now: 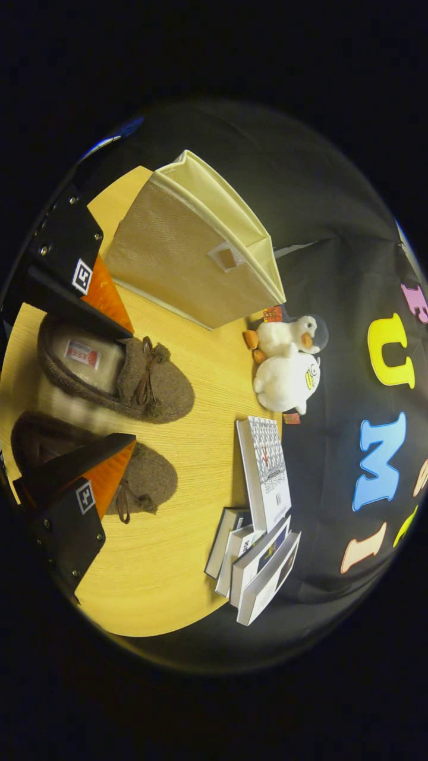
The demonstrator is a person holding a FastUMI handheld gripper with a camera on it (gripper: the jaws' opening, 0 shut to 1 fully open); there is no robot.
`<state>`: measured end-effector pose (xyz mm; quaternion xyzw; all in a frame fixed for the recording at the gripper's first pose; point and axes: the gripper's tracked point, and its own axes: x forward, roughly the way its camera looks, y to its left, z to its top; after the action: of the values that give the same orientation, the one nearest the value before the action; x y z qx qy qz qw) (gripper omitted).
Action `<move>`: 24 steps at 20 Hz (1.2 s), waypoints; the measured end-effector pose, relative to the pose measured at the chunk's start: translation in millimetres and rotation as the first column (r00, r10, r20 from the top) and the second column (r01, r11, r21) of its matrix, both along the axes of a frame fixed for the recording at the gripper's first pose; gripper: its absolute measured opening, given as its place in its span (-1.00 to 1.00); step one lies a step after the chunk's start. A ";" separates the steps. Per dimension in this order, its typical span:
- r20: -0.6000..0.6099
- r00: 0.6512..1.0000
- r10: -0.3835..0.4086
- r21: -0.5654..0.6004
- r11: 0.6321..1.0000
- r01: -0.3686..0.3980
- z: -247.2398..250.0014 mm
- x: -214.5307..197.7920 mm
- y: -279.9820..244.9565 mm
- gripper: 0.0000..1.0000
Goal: Open the storage box then place both shoes into the box .Put the left shoe in first, then the right shoe, with the right side of both shoes facing outward in a uniform manner.
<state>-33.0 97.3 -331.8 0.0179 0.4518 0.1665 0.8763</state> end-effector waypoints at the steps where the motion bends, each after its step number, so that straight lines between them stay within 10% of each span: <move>1: -0.006 1.000 0.012 -0.003 1.000 -0.012 -4.4 -0.9 1.6 0.96; 6: -0.053 0.998 0.036 -0.048 0.998 -0.039 -29.5 -6.9 3.7 0.90; 11: -0.097 0.995 -0.038 -0.088 0.996 0.029 -44.2 -0.5 -9.6 0.38; 13: -0.141 0.987 -0.073 -0.073 0.995 0.063 -49.7 -3.3 -6.3 -0.37; 17: -0.170 0.978 -0.123 -0.078 0.991 0.112 -43.3 3.3 -11.0 -0.37; 19: -0.211 0.962 -0.173 -0.051 0.985 0.166 -51.8 0.5 -9.1 -0.98; 24: -0.228 0.945 -0.236 0.015 0.969 0.246 -34.7 6.4 -3.4 -0.97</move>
<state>-26.6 94.0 -366.5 0.1107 0.5384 0.0648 0.8328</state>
